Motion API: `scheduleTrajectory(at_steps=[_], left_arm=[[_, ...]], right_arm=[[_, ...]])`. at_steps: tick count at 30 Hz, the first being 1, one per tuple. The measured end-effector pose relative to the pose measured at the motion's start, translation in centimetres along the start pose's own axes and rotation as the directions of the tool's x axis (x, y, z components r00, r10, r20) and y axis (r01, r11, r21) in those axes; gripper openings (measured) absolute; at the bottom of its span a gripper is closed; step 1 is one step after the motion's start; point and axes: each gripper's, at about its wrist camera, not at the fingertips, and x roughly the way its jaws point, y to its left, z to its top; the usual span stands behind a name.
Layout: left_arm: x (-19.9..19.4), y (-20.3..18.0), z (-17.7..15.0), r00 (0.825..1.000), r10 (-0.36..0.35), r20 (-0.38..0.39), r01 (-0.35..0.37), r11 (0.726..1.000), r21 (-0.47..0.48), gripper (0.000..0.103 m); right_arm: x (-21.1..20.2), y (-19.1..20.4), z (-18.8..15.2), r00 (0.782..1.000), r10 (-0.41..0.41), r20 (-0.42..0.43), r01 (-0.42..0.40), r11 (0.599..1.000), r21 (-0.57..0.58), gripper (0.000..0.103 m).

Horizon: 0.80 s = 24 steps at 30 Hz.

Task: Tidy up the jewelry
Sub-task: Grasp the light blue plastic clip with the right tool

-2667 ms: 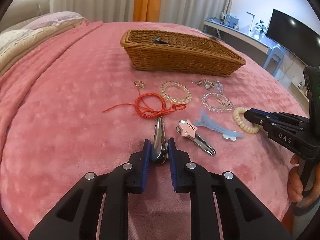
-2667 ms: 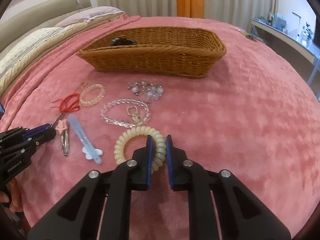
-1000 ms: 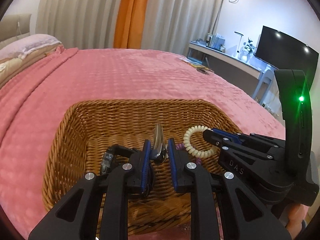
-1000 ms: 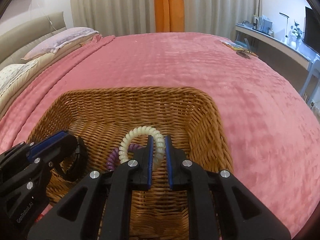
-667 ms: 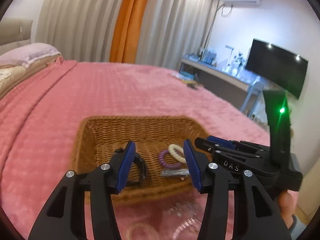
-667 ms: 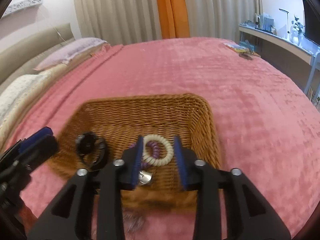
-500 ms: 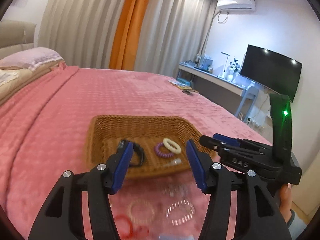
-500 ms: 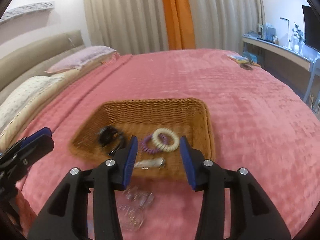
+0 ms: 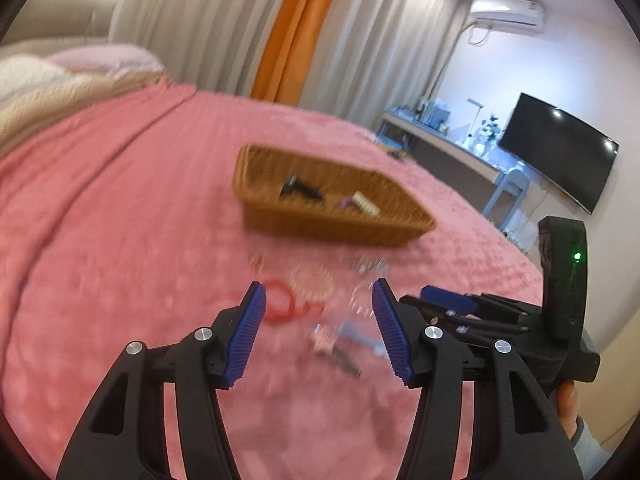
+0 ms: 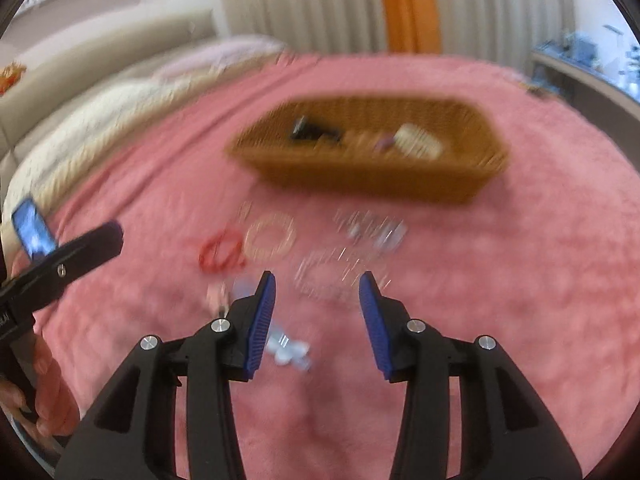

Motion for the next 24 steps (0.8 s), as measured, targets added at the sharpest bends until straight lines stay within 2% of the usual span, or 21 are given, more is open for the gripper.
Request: scheduleTrajectory(at_steps=[2,4,6,10,17,19,22,24], left_arm=[[0.9,0.6,-1.0,0.998,-0.013,-0.061,0.012,1.0,-0.02,0.054],[2.1,0.8,-1.6,0.991,-0.03,-0.129,0.028,0.999,-0.02,0.052],[3.0,0.6,-2.2,0.987,-0.009,-0.163,0.01,1.0,0.005,0.052],[3.9,0.3,-2.9,0.98,-0.024,-0.199,0.026,1.0,0.008,0.046],[4.5,0.0,-3.2,0.973,-0.027,-0.228,0.029,1.0,0.004,0.046],[4.7,-0.1,-3.2,0.972,-0.031,-0.233,0.032,0.999,0.0,0.046],[4.9,-0.3,-3.2,0.971,-0.023,-0.24,0.025,1.0,0.007,0.046],[5.2,-0.7,-3.1,0.968,-0.019,-0.252,0.023,1.0,0.016,0.046]], right_arm=[[1.4,0.4,-0.5,0.999,-0.012,-0.043,0.011,1.0,-0.025,0.04],[1.5,0.7,-0.6,0.999,-0.005,-0.048,0.004,0.999,-0.032,0.04],[1.5,0.9,-0.5,0.999,0.004,-0.046,-0.006,0.999,-0.045,0.04],[2.3,1.5,-0.8,0.996,0.014,-0.085,-0.02,0.997,-0.07,0.04],[3.0,1.8,-1.1,0.989,0.066,-0.133,-0.077,0.994,-0.077,0.039],[3.1,1.9,-1.1,0.989,0.065,-0.135,-0.076,0.994,-0.083,0.025],[2.9,1.9,-1.3,0.99,0.046,-0.133,-0.058,0.995,-0.085,0.011],[2.7,1.8,-1.4,0.992,0.023,-0.127,-0.033,0.997,-0.075,0.011]])
